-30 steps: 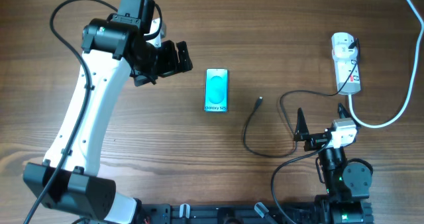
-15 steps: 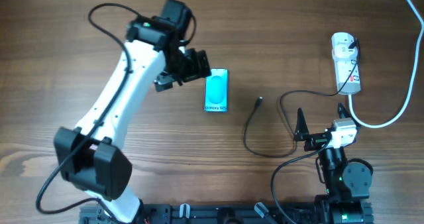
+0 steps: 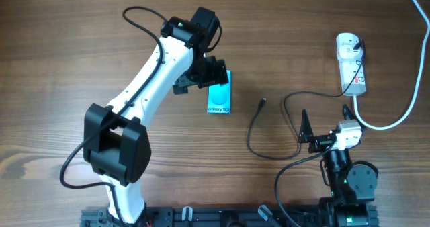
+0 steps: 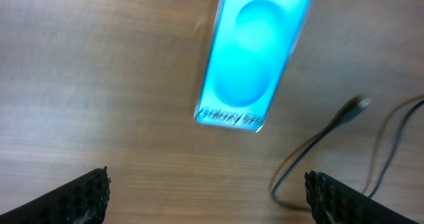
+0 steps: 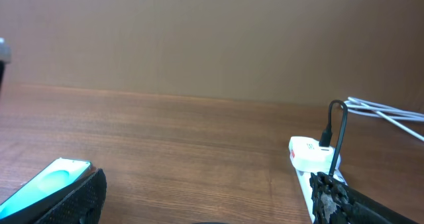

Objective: Plug charger to phone and switch on socket
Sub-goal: 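Lower the left gripper onto the phone and close on its bottom edge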

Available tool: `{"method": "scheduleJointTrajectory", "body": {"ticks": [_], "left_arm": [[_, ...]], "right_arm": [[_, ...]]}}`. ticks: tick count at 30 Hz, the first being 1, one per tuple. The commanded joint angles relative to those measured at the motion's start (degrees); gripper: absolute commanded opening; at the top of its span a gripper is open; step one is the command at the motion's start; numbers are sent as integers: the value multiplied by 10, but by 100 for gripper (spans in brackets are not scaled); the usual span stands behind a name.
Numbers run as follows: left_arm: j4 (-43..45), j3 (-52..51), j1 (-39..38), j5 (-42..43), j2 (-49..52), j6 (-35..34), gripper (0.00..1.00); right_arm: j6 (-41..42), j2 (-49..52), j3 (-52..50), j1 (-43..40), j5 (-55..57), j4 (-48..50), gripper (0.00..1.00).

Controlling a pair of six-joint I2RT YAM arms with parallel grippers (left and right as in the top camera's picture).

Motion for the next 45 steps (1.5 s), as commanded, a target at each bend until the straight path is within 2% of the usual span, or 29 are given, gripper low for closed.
{"method": "scheduleJointTrajectory", "body": {"ticks": [1, 7, 10, 20, 29, 39, 45], "left_arm": [[45, 17, -2, -7, 9, 28, 100], [66, 17, -4, -12, 50, 10, 100], [75, 17, -11, 28, 83, 10, 100], [107, 17, -34, -52, 126, -9, 100], [123, 17, -34, -49, 152, -6, 100], [132, 17, -37, -11, 172, 76, 100], [134, 17, -38, -6, 172, 80, 100]], "right_arm": [[9, -4, -1, 2, 10, 1, 100], [9, -4, -1, 2, 9, 1, 100], [9, -4, -1, 2, 10, 1, 100], [9, -4, -1, 2, 10, 1, 100], [9, -4, -1, 2, 10, 1, 100], [9, -4, -1, 2, 10, 1, 100], [9, -4, -1, 2, 10, 1, 100]]}}
